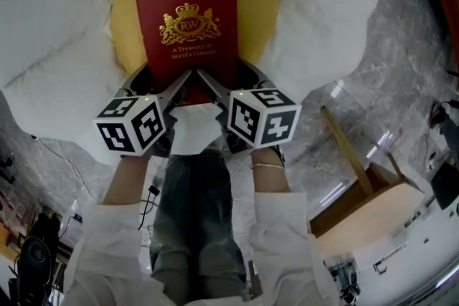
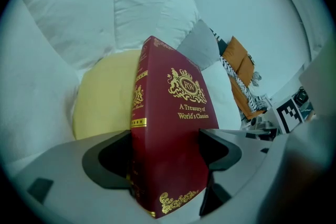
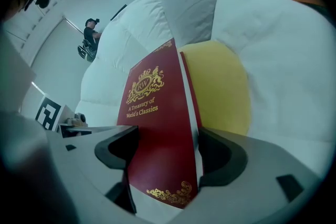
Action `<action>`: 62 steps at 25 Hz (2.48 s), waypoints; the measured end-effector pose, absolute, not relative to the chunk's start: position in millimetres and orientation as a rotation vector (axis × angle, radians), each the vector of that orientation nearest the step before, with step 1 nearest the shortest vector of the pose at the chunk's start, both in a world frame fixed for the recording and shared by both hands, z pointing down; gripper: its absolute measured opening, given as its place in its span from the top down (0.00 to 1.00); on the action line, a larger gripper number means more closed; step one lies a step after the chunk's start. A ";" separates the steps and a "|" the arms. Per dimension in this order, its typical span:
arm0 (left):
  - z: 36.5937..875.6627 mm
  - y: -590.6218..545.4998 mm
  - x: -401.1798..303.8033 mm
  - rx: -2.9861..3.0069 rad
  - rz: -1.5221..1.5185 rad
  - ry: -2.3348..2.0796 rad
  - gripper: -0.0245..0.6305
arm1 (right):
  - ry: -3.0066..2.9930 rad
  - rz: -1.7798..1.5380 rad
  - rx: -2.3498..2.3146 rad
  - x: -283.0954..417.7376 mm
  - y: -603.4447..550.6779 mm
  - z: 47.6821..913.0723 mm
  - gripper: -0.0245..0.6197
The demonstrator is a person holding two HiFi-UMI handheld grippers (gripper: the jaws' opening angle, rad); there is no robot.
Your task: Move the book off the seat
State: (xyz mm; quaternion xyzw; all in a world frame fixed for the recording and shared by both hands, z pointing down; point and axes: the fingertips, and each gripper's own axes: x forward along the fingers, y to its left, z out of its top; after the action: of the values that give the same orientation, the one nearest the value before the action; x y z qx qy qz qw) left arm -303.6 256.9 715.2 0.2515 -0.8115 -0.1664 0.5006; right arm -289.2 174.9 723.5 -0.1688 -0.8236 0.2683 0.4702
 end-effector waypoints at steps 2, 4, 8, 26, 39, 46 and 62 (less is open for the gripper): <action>715.2 256.9 -303.5 0.607 -0.402 -1.960 0.38 | -2.028 0.657 -0.411 -289.2 174.7 723.1 0.42; 714.0 257.6 -303.1 0.613 -0.402 -1.965 0.38 | -2.042 0.650 -0.406 -288.7 174.4 721.6 0.42; 708.4 260.4 -301.7 0.628 -0.380 -1.991 0.38 | -2.048 0.668 -0.388 -285.5 174.8 717.6 0.43; 863.1 281.1 -286.3 0.477 -0.407 -2.004 0.38 | -1.961 0.614 -0.530 -280.7 194.8 874.3 0.43; 691.7 251.9 -299.1 0.620 -0.383 -2.098 0.38 | -2.125 0.578 -0.467 -288.6 165.4 699.0 0.43; 598.3 244.8 -302.7 0.667 -0.395 -2.166 0.38 | -2.223 0.535 -0.465 -292.0 157.3 603.0 0.43; 444.1 249.6 -285.2 0.737 -0.395 -2.246 0.38 | -2.357 0.491 -0.493 -273.2 159.7 447.4 0.44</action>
State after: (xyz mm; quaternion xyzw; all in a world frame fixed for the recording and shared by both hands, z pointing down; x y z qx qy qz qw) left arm -285.2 249.6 444.1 0.2865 -0.8729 -0.1537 0.3637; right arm -273.2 159.7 447.4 -0.1890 -0.9035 0.1884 0.3353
